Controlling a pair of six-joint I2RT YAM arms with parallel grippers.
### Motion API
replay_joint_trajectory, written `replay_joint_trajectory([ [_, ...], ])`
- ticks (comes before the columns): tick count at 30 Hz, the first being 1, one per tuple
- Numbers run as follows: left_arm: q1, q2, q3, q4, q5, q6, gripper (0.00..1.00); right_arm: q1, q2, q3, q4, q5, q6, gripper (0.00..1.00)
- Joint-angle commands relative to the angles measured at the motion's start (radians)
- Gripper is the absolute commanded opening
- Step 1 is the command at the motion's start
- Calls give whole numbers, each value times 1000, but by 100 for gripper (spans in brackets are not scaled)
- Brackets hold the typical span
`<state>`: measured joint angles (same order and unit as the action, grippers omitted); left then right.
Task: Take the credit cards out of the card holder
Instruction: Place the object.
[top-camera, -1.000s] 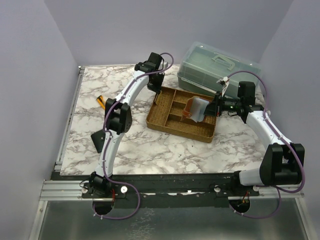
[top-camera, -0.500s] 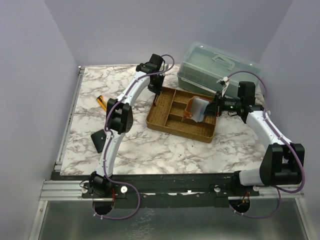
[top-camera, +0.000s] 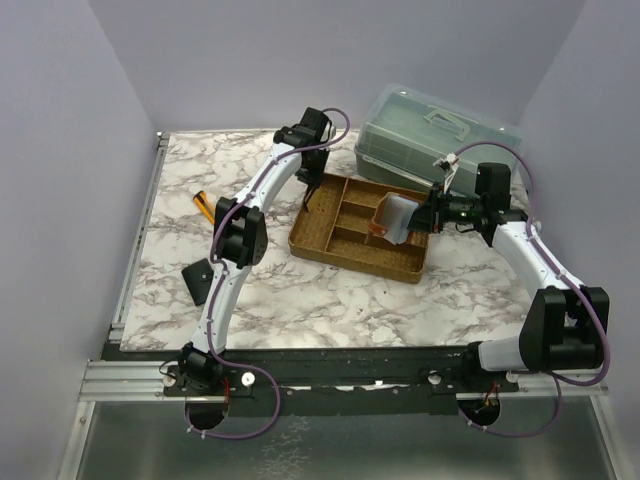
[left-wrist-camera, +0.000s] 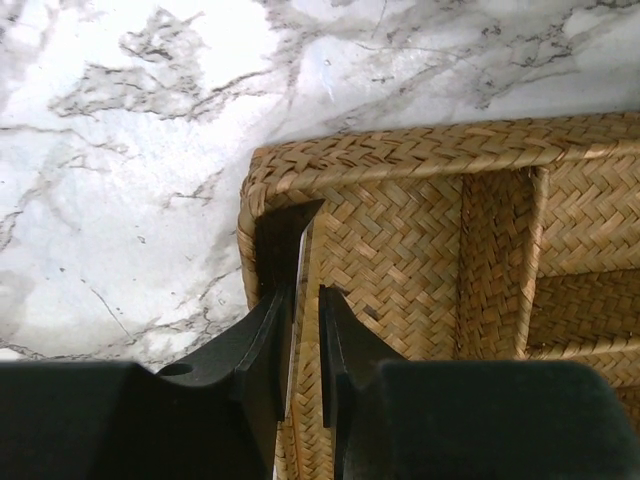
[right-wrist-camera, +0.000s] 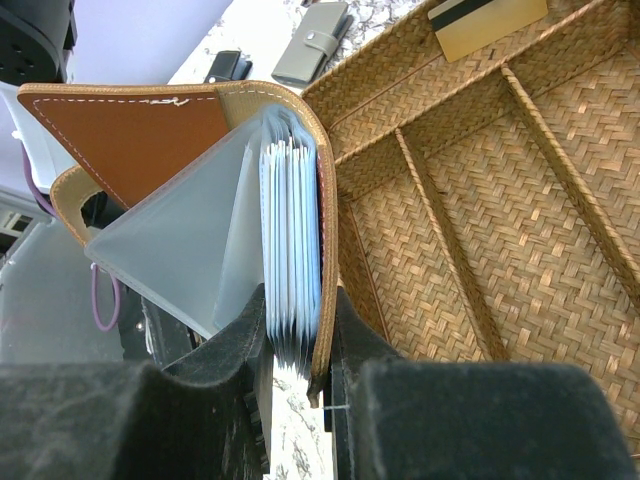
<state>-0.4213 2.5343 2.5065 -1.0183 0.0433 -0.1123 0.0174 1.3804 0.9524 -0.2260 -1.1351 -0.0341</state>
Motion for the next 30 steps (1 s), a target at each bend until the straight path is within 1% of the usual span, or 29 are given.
replay_joint_trajectory([
  [1, -8, -40, 31, 16, -75, -11, 24, -10, 2, -1, 22, -43, 2, 0],
  [12, -17, -127, -42, 44, -91, -49, 21, -10, -3, -3, 22, -43, 2, 0],
  [15, -20, -176, -70, 60, -108, -57, 21, -10, -3, -2, 20, -42, 0, 0],
  [18, -22, -250, -137, 113, -110, -69, 21, -10, -3, -2, 16, -39, -5, 0],
  [23, -24, -438, -364, 256, -68, -93, 23, -9, 2, 1, 7, -39, -16, 0],
  [25, -24, -529, -487, 330, -30, -102, 26, -10, 7, 4, -4, -37, -26, 0],
  [27, -24, -638, -650, 437, 41, -115, 30, -8, 13, 8, -20, -37, -40, 0],
  [28, -23, -692, -735, 502, 74, -127, 36, -8, 15, 11, -27, -39, -46, 0],
  [30, -18, -815, -921, 649, 161, -166, 52, -8, 18, 12, -33, -42, -51, 0],
])
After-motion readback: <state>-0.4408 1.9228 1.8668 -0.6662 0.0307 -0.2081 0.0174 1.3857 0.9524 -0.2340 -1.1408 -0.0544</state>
